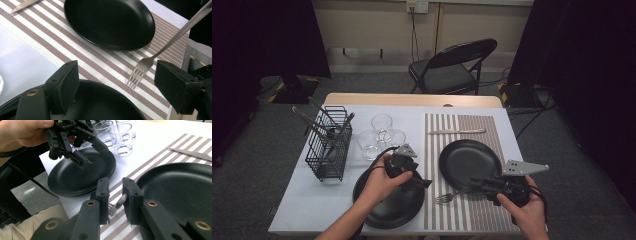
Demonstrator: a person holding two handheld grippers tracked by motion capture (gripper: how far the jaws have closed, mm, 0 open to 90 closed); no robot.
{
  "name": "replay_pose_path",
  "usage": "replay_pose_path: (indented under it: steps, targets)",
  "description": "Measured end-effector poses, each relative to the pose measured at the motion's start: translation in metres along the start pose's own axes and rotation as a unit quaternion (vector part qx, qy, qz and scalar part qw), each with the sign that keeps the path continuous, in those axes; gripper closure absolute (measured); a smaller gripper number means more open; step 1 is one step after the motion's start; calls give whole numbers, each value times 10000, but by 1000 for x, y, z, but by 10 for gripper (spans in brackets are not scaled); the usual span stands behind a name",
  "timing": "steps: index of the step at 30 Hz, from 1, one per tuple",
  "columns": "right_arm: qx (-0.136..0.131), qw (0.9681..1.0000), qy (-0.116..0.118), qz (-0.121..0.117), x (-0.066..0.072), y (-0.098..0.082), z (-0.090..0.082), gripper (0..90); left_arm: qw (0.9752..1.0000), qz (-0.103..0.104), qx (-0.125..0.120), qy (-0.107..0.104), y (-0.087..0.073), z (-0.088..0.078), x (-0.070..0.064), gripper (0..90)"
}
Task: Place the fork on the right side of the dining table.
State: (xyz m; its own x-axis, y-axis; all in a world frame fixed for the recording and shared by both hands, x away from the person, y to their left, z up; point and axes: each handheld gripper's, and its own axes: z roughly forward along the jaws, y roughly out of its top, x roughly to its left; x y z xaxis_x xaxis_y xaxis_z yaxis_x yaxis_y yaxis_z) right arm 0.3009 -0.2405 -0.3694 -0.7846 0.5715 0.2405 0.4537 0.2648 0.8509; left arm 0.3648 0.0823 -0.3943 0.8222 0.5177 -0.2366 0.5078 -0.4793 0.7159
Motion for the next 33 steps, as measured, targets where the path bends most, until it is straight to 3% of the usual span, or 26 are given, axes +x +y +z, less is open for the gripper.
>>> replay_pose_path:
  steps: [33]
  targets:
    - [29,9996,-204,206,-8,-13,-8,754,9999,84,47,-85,4,4,-3,200]
